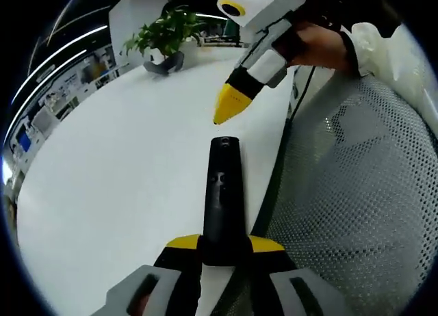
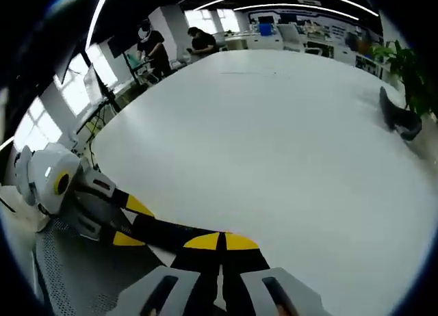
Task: Press the specified remote control buttons in sequence, fully releasing each button before pressing the next.
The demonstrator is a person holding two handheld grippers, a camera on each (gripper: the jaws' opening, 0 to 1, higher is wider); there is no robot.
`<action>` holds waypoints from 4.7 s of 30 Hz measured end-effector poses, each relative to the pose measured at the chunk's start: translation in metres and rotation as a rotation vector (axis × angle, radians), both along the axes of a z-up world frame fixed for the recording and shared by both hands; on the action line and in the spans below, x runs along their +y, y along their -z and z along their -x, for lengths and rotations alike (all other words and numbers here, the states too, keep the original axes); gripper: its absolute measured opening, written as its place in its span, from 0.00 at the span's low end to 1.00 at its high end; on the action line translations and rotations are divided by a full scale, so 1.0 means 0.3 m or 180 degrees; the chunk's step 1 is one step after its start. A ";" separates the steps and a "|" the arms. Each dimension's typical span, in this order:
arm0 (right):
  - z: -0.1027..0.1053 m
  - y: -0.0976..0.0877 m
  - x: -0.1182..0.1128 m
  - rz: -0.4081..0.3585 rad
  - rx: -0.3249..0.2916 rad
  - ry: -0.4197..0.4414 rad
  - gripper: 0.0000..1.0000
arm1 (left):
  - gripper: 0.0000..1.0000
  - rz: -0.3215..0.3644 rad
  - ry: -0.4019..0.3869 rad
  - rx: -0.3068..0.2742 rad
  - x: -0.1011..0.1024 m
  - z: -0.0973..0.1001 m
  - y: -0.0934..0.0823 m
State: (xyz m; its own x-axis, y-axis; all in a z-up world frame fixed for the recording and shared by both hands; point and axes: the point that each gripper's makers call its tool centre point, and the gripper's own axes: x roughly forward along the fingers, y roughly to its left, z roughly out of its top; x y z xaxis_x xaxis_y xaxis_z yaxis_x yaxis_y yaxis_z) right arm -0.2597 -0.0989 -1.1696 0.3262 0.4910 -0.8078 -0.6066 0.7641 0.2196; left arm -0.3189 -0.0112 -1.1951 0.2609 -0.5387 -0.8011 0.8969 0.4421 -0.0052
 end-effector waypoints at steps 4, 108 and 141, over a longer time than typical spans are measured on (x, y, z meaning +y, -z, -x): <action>0.024 0.036 -0.007 0.0109 0.0204 -0.0015 0.00 | 0.24 0.0027 -0.0005 -0.0012 -0.004 -0.003 0.000; 0.023 0.039 0.023 0.0055 0.0188 -0.0138 0.00 | 0.24 0.0204 -0.0013 -0.0034 -0.043 -0.003 -0.004; 0.035 0.051 0.018 -0.0010 0.0344 -0.0080 0.00 | 0.25 0.0224 0.0039 -0.0118 -0.046 -0.002 -0.005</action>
